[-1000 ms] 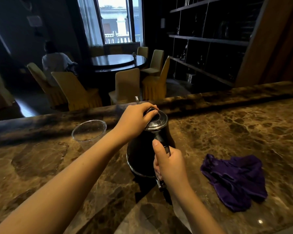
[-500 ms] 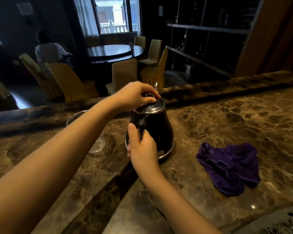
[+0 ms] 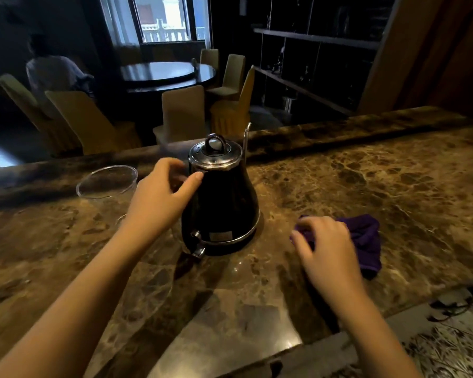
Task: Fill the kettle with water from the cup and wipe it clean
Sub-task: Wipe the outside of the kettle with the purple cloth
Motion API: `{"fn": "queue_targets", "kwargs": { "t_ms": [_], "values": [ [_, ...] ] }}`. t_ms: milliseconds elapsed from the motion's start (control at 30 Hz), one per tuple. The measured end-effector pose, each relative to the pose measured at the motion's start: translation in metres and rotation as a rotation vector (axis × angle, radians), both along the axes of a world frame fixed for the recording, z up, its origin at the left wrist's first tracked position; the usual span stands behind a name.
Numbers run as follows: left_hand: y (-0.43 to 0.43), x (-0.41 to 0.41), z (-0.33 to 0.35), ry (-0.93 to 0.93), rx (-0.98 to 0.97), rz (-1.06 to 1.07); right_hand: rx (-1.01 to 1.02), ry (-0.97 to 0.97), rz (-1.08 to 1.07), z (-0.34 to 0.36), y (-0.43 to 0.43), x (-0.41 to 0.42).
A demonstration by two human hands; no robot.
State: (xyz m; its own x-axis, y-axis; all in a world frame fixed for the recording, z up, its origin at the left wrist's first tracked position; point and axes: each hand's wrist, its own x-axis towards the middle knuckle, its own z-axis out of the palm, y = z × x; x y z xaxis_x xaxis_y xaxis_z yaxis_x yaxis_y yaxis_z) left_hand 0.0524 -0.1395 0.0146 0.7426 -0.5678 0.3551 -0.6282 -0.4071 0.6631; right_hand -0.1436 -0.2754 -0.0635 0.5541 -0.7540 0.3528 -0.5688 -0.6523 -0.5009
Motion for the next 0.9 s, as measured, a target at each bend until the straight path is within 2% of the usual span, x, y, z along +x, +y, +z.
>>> {"fn": "queue_targets", "kwargs": {
  "t_ms": [100, 167, 233, 333, 467, 533, 633, 767, 833, 900],
  "values": [
    [0.002, -0.004, -0.008, 0.119, -0.072, 0.042, 0.007, 0.448, -0.274, -0.009, -0.027, -0.039],
    [0.000, -0.008, -0.007, 0.206, -0.130, 0.018, 0.024, 0.532, -0.282, -0.017, -0.032, -0.046],
    [-0.004, -0.013, -0.007, 0.269, -0.189, 0.002, -0.036, 0.453, -0.220, -0.027, -0.034, -0.046],
    [-0.007, -0.010, -0.011, 0.297, -0.239, 0.006, -0.163, 0.231, -0.123, -0.039, -0.041, -0.047],
    [-0.013, 0.008, -0.020, 0.364, -0.356, 0.058, -0.242, 0.002, -0.084, -0.028, -0.053, -0.062],
    [-0.017, 0.017, -0.024, 0.335, -0.421, 0.118, -0.284, -0.103, -0.074, -0.017, -0.055, -0.066],
    [-0.023, 0.030, -0.026, 0.314, -0.451, 0.132, -0.294, -0.325, -0.076, 0.003, -0.058, -0.068],
    [-0.033, 0.045, -0.024, 0.366, -0.447, 0.087, -0.192, -0.619, -0.114, 0.025, -0.062, -0.063],
    [-0.039, 0.049, -0.022, 0.372, -0.419, 0.047, -0.171, -0.669, -0.112, 0.029, -0.063, -0.056],
    [-0.043, 0.051, -0.020, 0.377, -0.381, -0.008, -0.184, -0.611, -0.075, 0.025, -0.065, -0.046]
  ]
}}
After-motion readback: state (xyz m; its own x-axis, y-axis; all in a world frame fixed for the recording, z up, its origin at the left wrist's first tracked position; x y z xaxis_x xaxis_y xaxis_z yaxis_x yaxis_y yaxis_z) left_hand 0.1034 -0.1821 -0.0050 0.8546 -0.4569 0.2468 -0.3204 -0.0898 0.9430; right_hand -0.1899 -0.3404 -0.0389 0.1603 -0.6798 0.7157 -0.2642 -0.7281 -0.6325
